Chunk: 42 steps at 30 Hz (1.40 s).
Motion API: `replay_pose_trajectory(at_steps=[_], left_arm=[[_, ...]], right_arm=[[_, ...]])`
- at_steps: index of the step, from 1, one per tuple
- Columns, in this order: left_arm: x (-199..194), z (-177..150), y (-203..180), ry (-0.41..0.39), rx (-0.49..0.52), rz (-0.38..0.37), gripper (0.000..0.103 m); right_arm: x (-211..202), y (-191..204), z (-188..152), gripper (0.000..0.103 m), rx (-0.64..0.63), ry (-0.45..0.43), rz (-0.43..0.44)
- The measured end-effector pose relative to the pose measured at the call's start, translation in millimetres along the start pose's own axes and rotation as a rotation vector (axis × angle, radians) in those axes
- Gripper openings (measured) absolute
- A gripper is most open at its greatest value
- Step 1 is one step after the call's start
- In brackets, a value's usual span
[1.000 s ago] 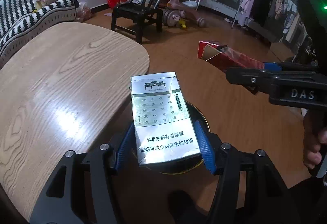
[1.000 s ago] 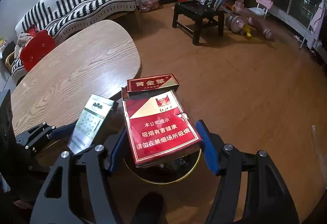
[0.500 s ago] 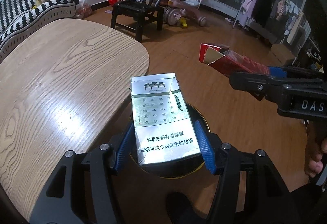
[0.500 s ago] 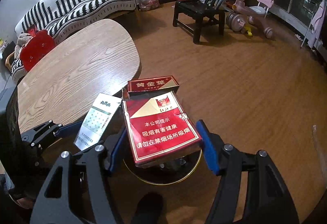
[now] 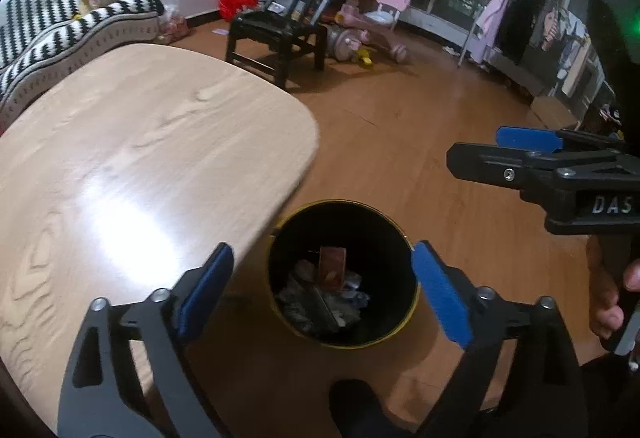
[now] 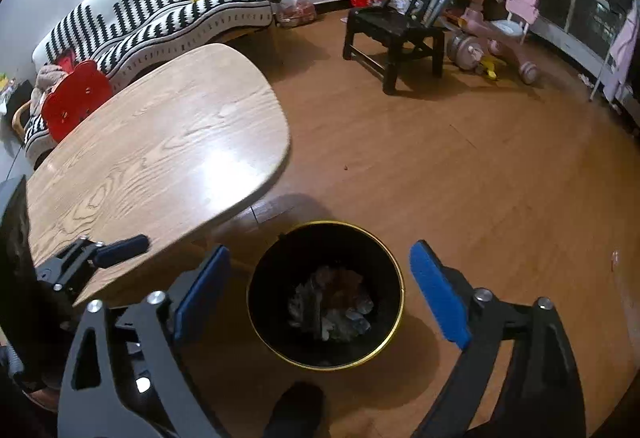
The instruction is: Collect trash
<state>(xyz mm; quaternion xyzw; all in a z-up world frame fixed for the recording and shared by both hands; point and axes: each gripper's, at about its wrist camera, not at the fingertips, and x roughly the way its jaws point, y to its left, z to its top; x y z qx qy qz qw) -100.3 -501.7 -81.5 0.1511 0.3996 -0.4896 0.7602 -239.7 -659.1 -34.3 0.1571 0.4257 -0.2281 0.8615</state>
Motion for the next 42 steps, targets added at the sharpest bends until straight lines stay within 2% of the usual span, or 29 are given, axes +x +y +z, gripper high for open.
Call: replay_pose_trajectory(at_steps=[3, 7, 12, 15, 16, 21, 26, 31, 36, 42], left_arm=[[-27.7, -3.5, 26.5, -0.032, -0.017, 0.05, 0.094], [-75.5, -15.5, 84.8, -0.071, -0.081, 0.171, 0.096], [-142.0, -38.6, 164.6, -0.112, -0.181, 0.356, 0.096], [-192.9, -63.9, 217.7, -0.138, -0.272, 0.52, 0.096], [-206.2, -71.1, 230.4, -0.145, -0.298, 0.552, 0.096], [-275.1, -120.0, 298.2, -0.153, -0.462, 0.682, 0.096], [-319.0, -165.8, 339.1, -0.128, -0.557, 0.797, 0.096], [-342.7, -203.5, 367.1, -0.108, -0.626, 0.854, 0.096], [-349.3, -214.9, 389.7, -0.099, -0.666, 0.837, 0.096], [-348.5, -221.5, 389.3, -0.107, -0.677, 0.818, 0.096]], right_arm=[[-0.5, 27.6, 11.6, 0.096, -0.037, -0.033, 0.006], [5.7, 74.4, 25.6, 0.096, -0.089, -0.048, 0.038], [11.4, 165.5, 39.0, 0.096, -0.195, -0.082, 0.115], [16.1, 215.6, 38.6, 0.096, -0.257, -0.095, 0.157], [18.4, 236.8, 37.9, 0.096, -0.281, -0.101, 0.177], [28.1, 327.6, 37.2, 0.096, -0.368, -0.106, 0.268], [33.5, 391.5, 29.0, 0.096, -0.456, -0.116, 0.309], [47.0, 426.1, 20.8, 0.096, -0.489, -0.095, 0.311], [51.6, 438.7, 11.0, 0.096, -0.495, -0.086, 0.301], [57.2, 437.8, 14.0, 0.096, -0.48, -0.079, 0.295]])
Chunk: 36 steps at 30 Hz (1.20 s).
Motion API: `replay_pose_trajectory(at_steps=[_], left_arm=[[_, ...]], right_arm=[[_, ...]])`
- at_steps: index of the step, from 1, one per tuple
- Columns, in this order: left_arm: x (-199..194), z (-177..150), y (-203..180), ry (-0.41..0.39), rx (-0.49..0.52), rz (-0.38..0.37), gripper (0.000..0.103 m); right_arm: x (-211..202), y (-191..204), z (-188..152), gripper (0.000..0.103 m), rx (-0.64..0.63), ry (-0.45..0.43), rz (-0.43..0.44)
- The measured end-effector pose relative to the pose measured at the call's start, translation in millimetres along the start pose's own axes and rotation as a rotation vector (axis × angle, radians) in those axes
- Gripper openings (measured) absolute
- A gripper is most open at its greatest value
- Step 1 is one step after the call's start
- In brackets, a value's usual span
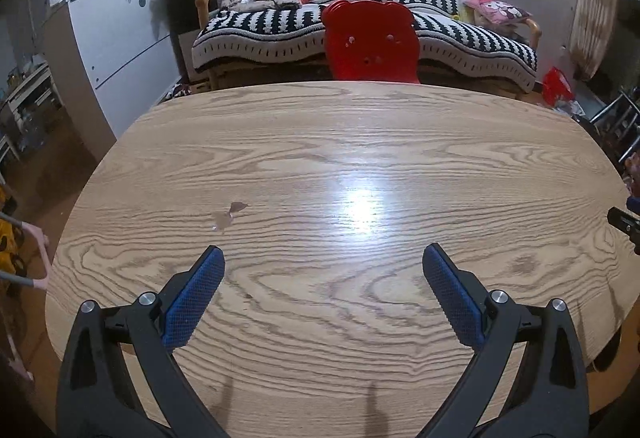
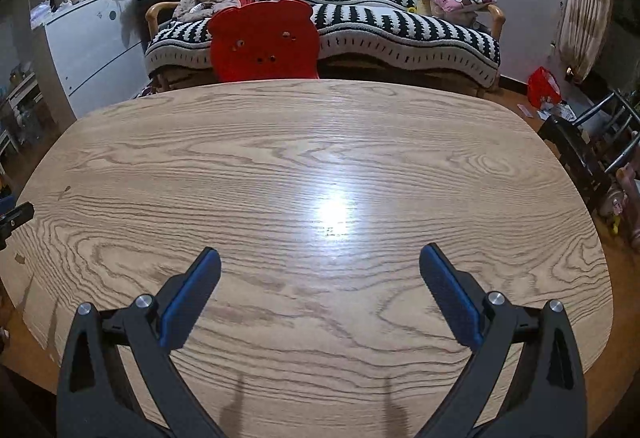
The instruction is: Collect trash
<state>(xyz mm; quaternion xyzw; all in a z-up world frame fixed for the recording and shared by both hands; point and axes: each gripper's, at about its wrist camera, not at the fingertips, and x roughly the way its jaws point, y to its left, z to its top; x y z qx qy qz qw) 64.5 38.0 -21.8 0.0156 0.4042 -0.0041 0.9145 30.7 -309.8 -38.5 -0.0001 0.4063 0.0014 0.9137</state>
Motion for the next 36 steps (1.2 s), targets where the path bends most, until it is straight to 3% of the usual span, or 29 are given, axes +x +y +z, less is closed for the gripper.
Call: replay_pose_trajectory(at_steps=[36], left_arm=[[4.9, -2.4, -4.0, 0.006, -0.002, 0.011, 0.096]], right_arm=[[-11.3, -20.4, -5.8, 0.096, 0.017, -0.003, -0.003]])
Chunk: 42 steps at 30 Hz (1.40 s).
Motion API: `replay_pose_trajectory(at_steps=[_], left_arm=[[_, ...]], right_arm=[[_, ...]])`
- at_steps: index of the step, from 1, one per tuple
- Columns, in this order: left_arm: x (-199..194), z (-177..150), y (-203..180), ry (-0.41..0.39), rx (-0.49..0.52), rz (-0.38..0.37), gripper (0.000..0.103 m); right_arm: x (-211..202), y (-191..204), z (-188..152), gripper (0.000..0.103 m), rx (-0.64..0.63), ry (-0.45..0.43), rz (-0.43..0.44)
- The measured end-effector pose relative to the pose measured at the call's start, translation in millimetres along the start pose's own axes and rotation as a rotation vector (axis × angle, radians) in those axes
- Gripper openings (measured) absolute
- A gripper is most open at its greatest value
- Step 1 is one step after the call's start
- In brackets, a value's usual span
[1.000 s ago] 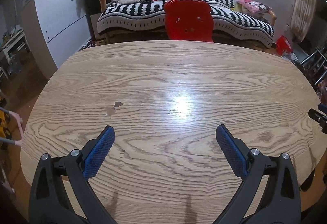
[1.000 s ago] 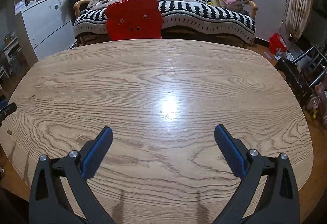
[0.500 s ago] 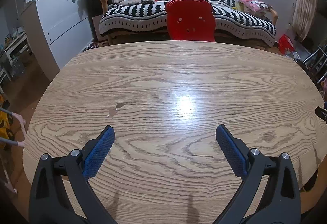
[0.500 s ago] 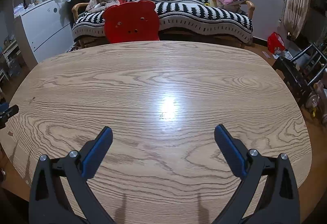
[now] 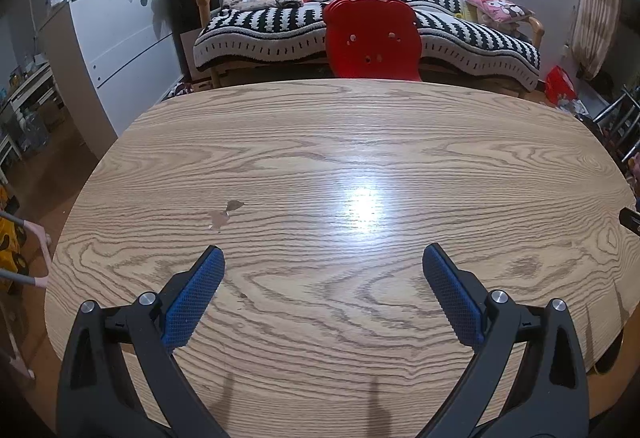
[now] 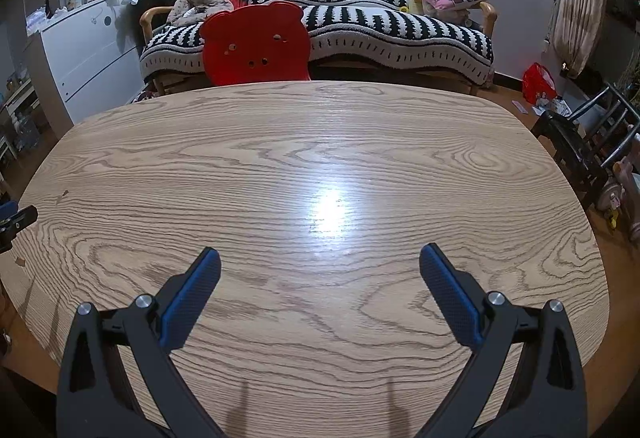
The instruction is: Collect trash
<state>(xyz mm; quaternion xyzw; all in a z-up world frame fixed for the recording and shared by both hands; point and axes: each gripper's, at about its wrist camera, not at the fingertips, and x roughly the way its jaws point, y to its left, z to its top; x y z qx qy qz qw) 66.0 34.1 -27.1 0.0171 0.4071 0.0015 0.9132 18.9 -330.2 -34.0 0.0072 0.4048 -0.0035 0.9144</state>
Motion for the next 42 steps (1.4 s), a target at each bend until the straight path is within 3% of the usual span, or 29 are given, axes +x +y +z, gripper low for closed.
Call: replay_pose_trajectory(at_steps=[42], left_arm=[[-0.3, -4.3, 1.0, 0.005, -0.004, -0.001, 0.096]], right_arm=[[-2.5, -1.7, 2.9, 0.096, 0.008, -0.003, -0.006]])
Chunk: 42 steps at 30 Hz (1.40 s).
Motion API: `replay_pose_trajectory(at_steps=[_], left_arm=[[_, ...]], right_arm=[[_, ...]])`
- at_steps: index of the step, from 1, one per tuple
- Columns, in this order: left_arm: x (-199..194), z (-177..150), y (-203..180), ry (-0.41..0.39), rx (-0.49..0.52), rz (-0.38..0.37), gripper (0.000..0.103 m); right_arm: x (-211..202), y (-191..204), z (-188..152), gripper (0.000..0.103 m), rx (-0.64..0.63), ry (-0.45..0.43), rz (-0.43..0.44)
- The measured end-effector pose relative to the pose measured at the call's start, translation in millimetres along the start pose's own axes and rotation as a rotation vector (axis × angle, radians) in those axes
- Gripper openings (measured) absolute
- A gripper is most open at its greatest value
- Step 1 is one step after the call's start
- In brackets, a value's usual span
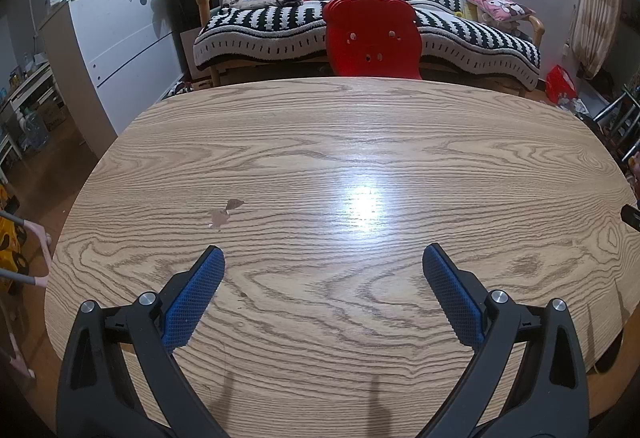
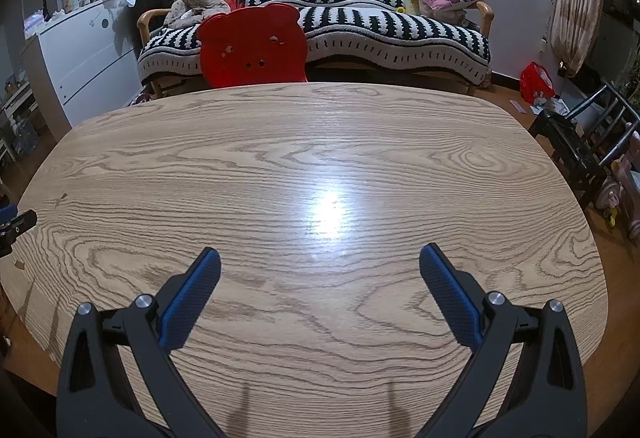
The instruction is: Collect trash
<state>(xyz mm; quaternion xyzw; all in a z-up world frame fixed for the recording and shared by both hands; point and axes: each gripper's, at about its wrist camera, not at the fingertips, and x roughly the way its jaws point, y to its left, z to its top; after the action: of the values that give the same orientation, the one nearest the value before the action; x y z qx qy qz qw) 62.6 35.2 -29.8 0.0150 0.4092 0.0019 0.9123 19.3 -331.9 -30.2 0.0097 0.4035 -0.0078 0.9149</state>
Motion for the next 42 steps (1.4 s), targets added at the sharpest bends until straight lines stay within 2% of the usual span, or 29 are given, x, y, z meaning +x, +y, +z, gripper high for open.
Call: replay_pose_trajectory(at_steps=[42], left_arm=[[2.3, 0.5, 0.2, 0.006, -0.002, 0.0, 0.096]], right_arm=[[-0.4, -1.6, 0.1, 0.096, 0.001, -0.001, -0.001]])
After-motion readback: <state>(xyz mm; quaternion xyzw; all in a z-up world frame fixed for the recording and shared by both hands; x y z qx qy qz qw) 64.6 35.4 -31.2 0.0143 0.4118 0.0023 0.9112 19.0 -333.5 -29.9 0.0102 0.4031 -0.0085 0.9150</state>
